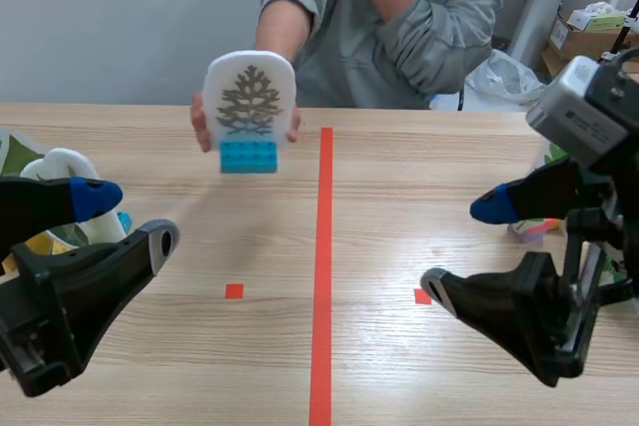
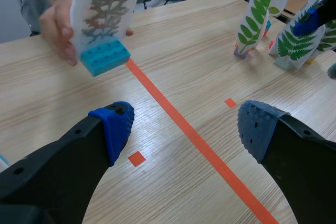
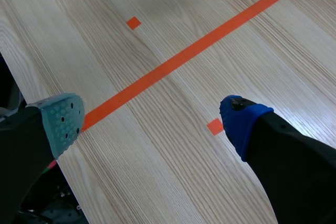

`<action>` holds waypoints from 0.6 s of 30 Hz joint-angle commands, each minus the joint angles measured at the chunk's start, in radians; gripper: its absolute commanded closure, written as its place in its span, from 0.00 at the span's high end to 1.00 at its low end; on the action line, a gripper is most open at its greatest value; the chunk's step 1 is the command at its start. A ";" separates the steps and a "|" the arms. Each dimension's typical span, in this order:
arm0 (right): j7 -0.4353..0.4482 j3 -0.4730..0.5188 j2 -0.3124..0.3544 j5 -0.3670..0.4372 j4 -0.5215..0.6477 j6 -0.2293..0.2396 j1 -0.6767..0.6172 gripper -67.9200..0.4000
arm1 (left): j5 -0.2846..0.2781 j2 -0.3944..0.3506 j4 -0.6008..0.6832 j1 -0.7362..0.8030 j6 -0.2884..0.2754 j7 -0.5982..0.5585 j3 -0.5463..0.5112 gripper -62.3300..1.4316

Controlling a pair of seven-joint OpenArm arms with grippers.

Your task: Do the leaf sorting experiment

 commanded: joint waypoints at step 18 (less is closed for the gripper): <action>0.021 0.019 0.013 0.057 -0.034 0.008 0.008 0.78 | -0.036 -0.006 0.014 -0.003 -0.003 -0.006 -0.003 0.71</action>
